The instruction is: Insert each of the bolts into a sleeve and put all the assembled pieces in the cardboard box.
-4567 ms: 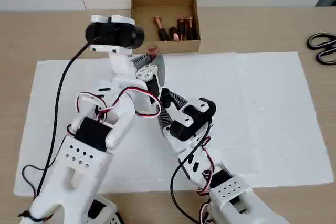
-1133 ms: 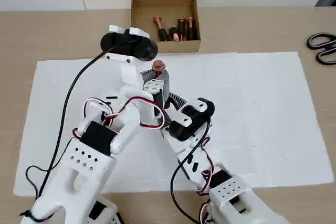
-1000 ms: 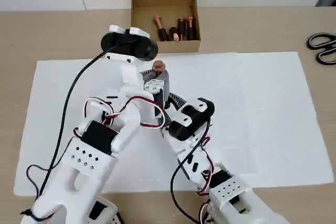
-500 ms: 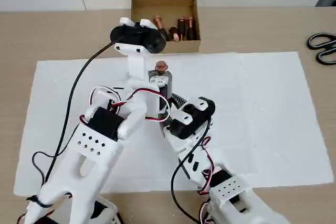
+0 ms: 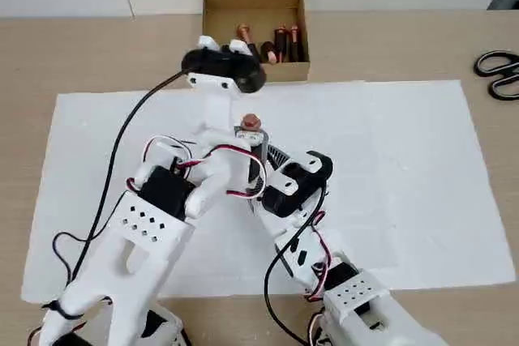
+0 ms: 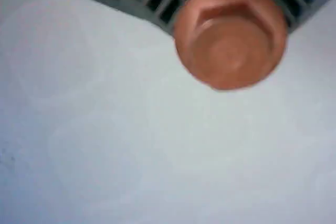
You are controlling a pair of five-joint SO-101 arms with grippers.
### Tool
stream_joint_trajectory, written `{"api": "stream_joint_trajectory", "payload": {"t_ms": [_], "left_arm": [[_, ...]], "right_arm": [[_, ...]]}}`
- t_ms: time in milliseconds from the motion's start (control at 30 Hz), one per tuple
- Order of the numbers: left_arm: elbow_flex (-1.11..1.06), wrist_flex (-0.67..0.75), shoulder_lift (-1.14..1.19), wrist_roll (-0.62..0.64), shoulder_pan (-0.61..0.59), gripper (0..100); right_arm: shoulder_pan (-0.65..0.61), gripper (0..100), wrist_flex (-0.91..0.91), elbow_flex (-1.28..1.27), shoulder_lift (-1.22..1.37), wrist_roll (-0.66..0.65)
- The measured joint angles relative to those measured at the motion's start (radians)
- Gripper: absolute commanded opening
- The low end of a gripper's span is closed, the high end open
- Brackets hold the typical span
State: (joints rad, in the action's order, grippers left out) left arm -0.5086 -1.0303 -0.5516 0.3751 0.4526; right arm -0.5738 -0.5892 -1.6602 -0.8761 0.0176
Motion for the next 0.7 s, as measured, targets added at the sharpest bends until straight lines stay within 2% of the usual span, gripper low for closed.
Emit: {"api": "stream_joint_trajectory", "payload": {"t_ms": [500, 700], "left_arm": [[0.002, -0.041, 0.000, -0.020, 0.005, 1], [0.003, -0.044, -0.002, -0.021, 0.018, 15]], "right_arm": [[0.000, 0.4, 0.000, 0.000, 0.002, 0.000], [0.000, 0.4, 0.000, 0.000, 0.002, 0.000]]}}
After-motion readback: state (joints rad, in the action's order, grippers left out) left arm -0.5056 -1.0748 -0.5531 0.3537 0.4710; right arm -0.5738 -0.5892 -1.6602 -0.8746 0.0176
